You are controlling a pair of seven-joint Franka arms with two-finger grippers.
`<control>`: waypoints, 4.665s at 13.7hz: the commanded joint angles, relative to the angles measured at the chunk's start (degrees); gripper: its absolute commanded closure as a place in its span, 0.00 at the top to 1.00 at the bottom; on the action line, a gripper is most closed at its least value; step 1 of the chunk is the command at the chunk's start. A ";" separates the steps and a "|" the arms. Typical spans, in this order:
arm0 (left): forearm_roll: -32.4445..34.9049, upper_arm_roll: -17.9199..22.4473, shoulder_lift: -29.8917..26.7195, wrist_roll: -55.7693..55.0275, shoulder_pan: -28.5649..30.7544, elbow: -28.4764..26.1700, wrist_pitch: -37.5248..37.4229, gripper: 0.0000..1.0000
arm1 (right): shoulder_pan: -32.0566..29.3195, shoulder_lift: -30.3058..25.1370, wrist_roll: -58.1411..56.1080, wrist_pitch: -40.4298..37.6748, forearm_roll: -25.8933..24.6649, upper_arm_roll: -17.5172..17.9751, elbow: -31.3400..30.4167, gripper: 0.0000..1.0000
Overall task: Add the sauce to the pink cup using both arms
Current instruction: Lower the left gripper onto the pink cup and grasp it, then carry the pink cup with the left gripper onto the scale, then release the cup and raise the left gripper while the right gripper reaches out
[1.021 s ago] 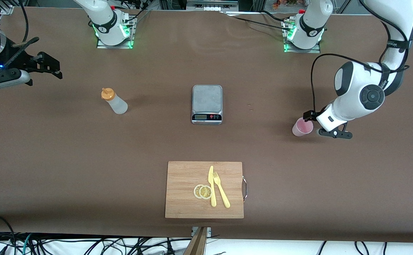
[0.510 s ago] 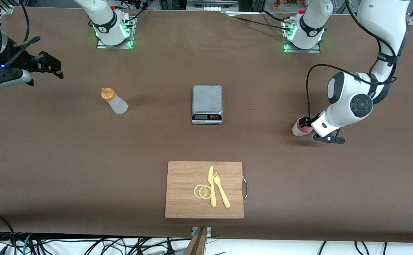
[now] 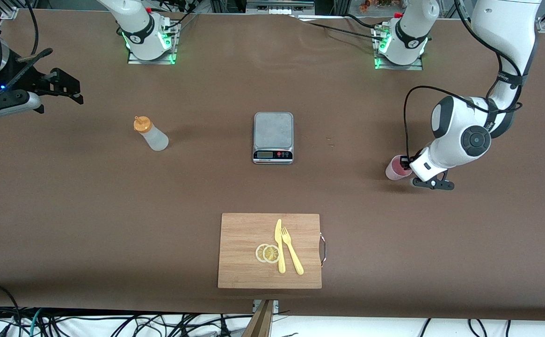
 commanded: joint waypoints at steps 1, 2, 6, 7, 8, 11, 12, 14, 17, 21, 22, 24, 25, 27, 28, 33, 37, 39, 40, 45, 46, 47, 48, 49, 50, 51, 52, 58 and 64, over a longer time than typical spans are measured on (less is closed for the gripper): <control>-0.07 -0.25 -1.03 -0.21 0.42 0.60 -1.65 0.00 | -0.15 -1.15 0.40 0.33 0.83 -0.08 -0.72 0.99; -0.07 -0.25 -1.46 -0.21 0.42 0.95 -2.26 0.00 | -0.15 -1.15 0.40 0.24 0.83 -0.08 -0.72 0.99; -0.86 -3.31 -3.05 -3.26 -0.20 7.35 -13.83 0.00 | -0.15 -1.06 0.40 0.77 0.83 -0.08 -0.63 0.99; -0.86 -6.02 -3.05 -7.11 -0.20 8.93 -16.30 0.00 | -0.15 -1.06 0.40 0.68 0.83 -0.08 -0.63 0.99; -0.86 -9.88 -2.96 -12.11 -0.20 9.99 -17.11 0.00 | -0.15 -1.06 0.40 0.68 0.83 -0.08 -0.63 0.99; -0.86 -19.12 -1.30 -25.91 -1.59 13.94 -17.11 0.00 | -0.15 -1.06 0.40 0.77 0.83 -0.08 -0.63 0.99; -0.86 -20.45 -0.51 -30.48 -3.26 16.05 -17.11 0.00 | -0.15 -1.06 0.40 0.77 0.83 -0.08 -0.63 0.99; -0.95 -20.64 2.12 -37.70 -8.87 19.57 -16.94 0.00 | -0.15 -1.06 0.40 0.77 0.83 -0.08 -0.63 0.99; -1.39 -20.55 7.05 -46.94 -17.75 24.76 -16.24 0.00 | -0.15 -1.06 0.40 0.68 0.83 -0.17 -0.72 0.99; -1.48 -20.55 10.65 -48.54 -22.87 25.12 -11.67 0.00 | -0.24 -0.98 0.40 0.68 0.75 -0.17 -0.54 0.99; -1.22 -20.55 11.18 -48.55 -22.96 24.95 -11.67 0.00 | -0.33 -0.72 0.40 0.34 0.74 -0.26 -0.54 0.99; -1.04 -20.55 12.68 -48.63 -22.87 25.03 -11.32 0.00 | -0.33 -0.54 0.40 0.33 0.74 -0.35 -0.46 0.99; -1.30 -20.55 12.68 -48.72 -22.70 24.95 -11.23 0.07 | -0.33 -0.54 0.40 0.33 0.66 -0.35 -0.46 0.99; -1.39 -20.55 12.60 -50.55 -22.87 24.86 -11.23 1.00 | -0.33 -0.54 0.40 0.25 0.66 -0.35 -0.46 0.99; -1.39 -20.55 12.25 -50.65 -22.44 24.86 -11.57 1.00 | -0.33 -0.36 0.40 0.33 0.66 -0.43 -0.46 0.99; -1.92 -20.73 6.55 -50.48 -20.33 25.30 -19.64 1.00 | -0.42 1.30 -0.39 0.77 0.74 -0.96 1.65 0.99; -2.18 -20.64 -1.19 -50.13 -14.80 25.82 -28.17 1.00 | -0.15 3.42 -0.66 0.60 0.74 -0.87 1.74 0.99; -2.18 -20.64 -4.18 -50.04 -11.20 25.91 -30.64 1.00 | 0.20 3.42 -1.62 0.07 0.57 -0.79 1.48 0.99; -2.18 -20.64 -5.67 -49.69 -9.36 25.83 -31.87 1.00 | 0.11 3.51 -2.93 -0.45 0.83 -0.61 1.57 0.99; -2.18 -20.47 -11.57 -34.97 -1.45 25.82 -37.50 1.00 | 1.16 4.38 -24.07 -3.45 1.18 -0.35 -0.36 0.99; -2.18 -20.64 -12.01 -29.18 0.05 25.82 -38.72 1.00 | 1.16 4.39 -26.91 -3.45 2.14 -0.35 -0.45 0.99; -2.01 -20.47 -12.62 -25.73 0.24 25.74 -41.00 1.00 | 0.82 4.47 -29.29 -3.53 3.37 -0.52 -0.46 0.99; -1.74 -20.20 -12.80 -24.56 0.33 25.82 -42.41 1.00 | 0.64 4.73 -32.27 -3.01 4.08 -0.52 -0.54 0.99; -1.30 -20.03 -13.59 -23.94 0.59 25.82 -42.86 1.00 | 0.46 5.08 -35.00 -2.57 5.13 -0.70 -0.63 0.99; -1.21 -20.11 -14.20 -20.98 1.90 25.82 -43.82 1.00 | 0.03 5.70 -37.02 -2.13 6.01 -0.70 -1.15 0.99; -1.30 -20.11 -15.17 -17.38 2.96 25.91 -44.62 1.00 | -0.59 5.70 -39.74 -1.08 6.98 -0.70 -2.29 0.99; -1.30 -19.68 -15.61 -15.00 3.92 25.83 -44.80 1.00 | -1.11 5.70 -42.38 0.40 7.85 -0.70 -3.78 0.99; -1.92 2.27 -20.27 2.41 -2.91 24.77 -44.80 1.00 | -6.91 6.84 -64.33 5.87 15.58 -1.05 -12.04 0.99; 6.17 3.54 -21.68 3.75 -0.38 25.47 -43.92 1.00 | -12.89 12.54 -89.83 3.50 24.28 -4.21 -14.08 0.99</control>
